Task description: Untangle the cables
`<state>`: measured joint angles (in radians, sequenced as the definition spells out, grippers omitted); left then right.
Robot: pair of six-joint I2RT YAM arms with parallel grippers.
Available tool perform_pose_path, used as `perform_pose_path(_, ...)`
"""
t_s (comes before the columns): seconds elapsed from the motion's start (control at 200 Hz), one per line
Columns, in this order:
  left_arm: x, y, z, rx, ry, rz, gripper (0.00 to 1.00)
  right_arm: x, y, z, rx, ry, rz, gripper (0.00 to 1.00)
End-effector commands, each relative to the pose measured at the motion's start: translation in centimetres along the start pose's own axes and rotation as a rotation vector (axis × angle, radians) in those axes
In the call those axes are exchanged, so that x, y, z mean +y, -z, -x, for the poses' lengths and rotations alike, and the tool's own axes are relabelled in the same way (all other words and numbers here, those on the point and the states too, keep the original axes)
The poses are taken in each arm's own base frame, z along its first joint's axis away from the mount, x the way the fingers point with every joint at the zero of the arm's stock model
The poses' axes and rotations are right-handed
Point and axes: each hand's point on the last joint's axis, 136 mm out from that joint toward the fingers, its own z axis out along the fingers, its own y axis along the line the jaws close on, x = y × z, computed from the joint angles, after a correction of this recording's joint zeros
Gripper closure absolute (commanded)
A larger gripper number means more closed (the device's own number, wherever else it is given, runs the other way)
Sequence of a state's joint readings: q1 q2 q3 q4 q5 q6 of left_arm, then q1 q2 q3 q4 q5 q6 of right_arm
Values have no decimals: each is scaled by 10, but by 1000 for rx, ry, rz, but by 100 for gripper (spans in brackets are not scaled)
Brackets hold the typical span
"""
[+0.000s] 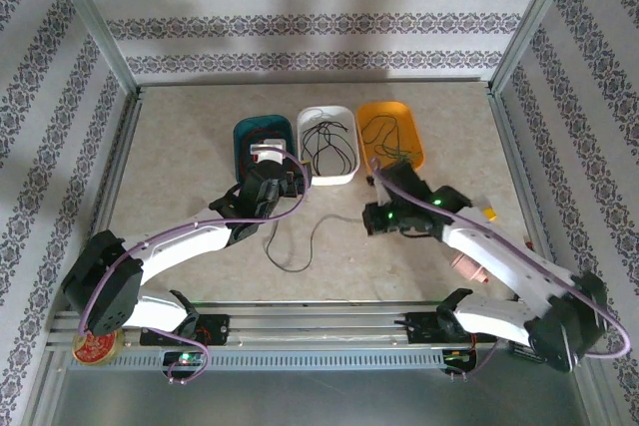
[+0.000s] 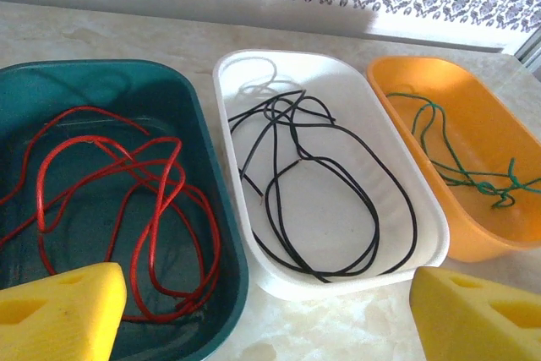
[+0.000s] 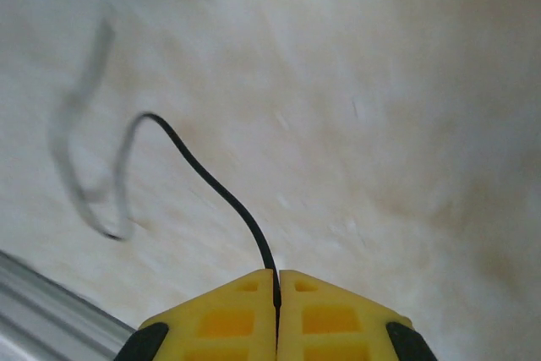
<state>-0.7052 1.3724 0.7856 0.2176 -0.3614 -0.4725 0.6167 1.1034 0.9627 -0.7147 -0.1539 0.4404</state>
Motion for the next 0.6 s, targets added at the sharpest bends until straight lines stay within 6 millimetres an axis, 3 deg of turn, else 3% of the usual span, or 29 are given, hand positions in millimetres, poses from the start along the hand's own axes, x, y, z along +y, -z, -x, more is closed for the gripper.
perform_pose_path(0.0, 4, 7, 16, -63, 58, 25, 13, 28, 63, 63, -241, 43, 63, 100)
perform_pose_path(0.14, 14, 13, 15, -66, 71, 63, 13, 49, 120, 128, -469, 88, 96, 100)
perform_pose_path(0.31, 21, 21, 16, -74, 69, 80, 13, 49, 154, 187, -633, 100, 65, 100)
perform_pose_path(0.45, 26, 27, 17, -82, 71, 88, 13, 38, 157, 222, -681, 85, 31, 100)
perform_pose_path(0.595, 29, 31, 18, -86, 70, 92, 13, 15, 127, 243, -660, 84, -51, 100)
